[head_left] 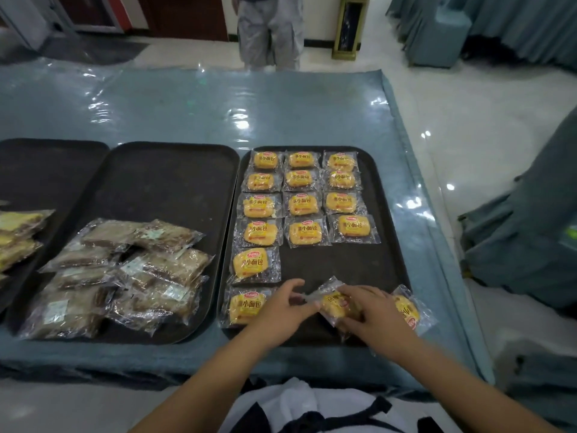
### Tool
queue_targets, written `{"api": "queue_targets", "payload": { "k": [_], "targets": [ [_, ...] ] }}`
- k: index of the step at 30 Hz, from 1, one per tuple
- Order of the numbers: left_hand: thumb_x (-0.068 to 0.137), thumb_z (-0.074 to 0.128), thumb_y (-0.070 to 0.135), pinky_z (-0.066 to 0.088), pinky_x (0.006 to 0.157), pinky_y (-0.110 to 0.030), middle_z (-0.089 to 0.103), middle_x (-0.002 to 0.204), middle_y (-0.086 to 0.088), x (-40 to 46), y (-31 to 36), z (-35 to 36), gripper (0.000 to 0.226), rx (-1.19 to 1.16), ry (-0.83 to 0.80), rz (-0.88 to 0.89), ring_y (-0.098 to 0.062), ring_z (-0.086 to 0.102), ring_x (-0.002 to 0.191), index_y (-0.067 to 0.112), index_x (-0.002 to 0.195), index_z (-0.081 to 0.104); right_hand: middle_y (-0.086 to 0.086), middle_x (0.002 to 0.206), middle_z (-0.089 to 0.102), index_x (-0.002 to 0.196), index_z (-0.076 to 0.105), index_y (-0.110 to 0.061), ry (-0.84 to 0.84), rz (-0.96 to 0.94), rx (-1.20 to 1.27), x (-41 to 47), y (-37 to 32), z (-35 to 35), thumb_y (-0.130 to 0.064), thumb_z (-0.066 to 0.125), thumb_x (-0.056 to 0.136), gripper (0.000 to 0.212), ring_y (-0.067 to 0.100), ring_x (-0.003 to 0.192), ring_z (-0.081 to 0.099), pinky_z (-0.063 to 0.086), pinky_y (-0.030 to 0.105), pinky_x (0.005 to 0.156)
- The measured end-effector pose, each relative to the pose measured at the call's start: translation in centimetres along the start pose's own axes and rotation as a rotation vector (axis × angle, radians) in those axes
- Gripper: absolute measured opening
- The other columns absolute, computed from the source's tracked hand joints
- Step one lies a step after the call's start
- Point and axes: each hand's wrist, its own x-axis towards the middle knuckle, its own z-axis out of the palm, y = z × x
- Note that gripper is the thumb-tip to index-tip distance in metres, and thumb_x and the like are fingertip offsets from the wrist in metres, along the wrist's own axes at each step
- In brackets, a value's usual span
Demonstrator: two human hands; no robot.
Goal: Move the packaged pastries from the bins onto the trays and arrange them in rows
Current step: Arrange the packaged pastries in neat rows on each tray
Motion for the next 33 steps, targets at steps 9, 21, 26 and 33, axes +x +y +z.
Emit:
{"api": "queue_targets", "payload": {
  "k": [9, 21, 26, 33],
  "targets": [
    [0.086, 0.069, -0.006, 0.061, 0.076, -0.039, 0.07, 0.112, -0.02, 1.1, 1.1, -1.2, 0.046, -0.59, -0.049, -0.17, -0.031, 0.071, 0.092, 0.015, 0.124, 0.056, -0.012, 0.137, 0.056, 0.129, 0.061, -0.031, 0.273, -0.105, 0.033, -1.4, -2.7, 1.4, -0.025, 0.07, 0.083, 0.046, 0.01, 0.131, 0.043, 0.035, 0.041, 0.108],
    [0.068, 0.077, 0.028, 0.056, 0.092, -0.038, 0.069, 0.114, 0.005, -1.2, -0.2, -0.5, 0.048, -0.097, -0.128, 0.27, -0.012, 0.067, 0.106, 0.033, 0.114, 0.067, 0.007, 0.098, 0.075, 0.105, 0.069, -0.02, 0.114, 0.651, 1.105, 1.6, -9.8, 0.4, -0.028, 0.067, 0.09, 0.017, 0.026, 0.094, 0.071, 0.056, 0.034, 0.071],
    [0.092, 0.068, 0.019, 0.048, 0.084, -0.008, 0.069, 0.112, 0.014, -1.7, -2.0, -3.5, 0.022, 0.032, -0.017, 0.296, 0.012, 0.06, 0.098, 0.032, 0.109, 0.069, 0.015, 0.092, 0.074, 0.097, 0.074, -0.013, 0.025, 0.577, 0.848, 4.6, -9.3, -0.2, -0.008, 0.059, 0.093, 0.016, 0.024, 0.076, 0.067, 0.053, 0.034, 0.061],
    [0.1, 0.045, 0.048, 0.003, 0.123, -0.041, 0.001, 0.167, 0.007, -2.5, -6.6, -6.3, 0.068, 0.794, 0.038, 0.174, -0.021, -0.007, 0.153, 0.029, 0.158, 0.014, -0.003, 0.162, 0.02, 0.152, 0.024, -0.033, 0.006, 0.036, -0.362, 7.7, -6.9, 3.0, -0.043, 0.043, 0.1, 0.057, 0.025, 0.151, 0.01, 0.008, 0.056, 0.12]
  ]
}}
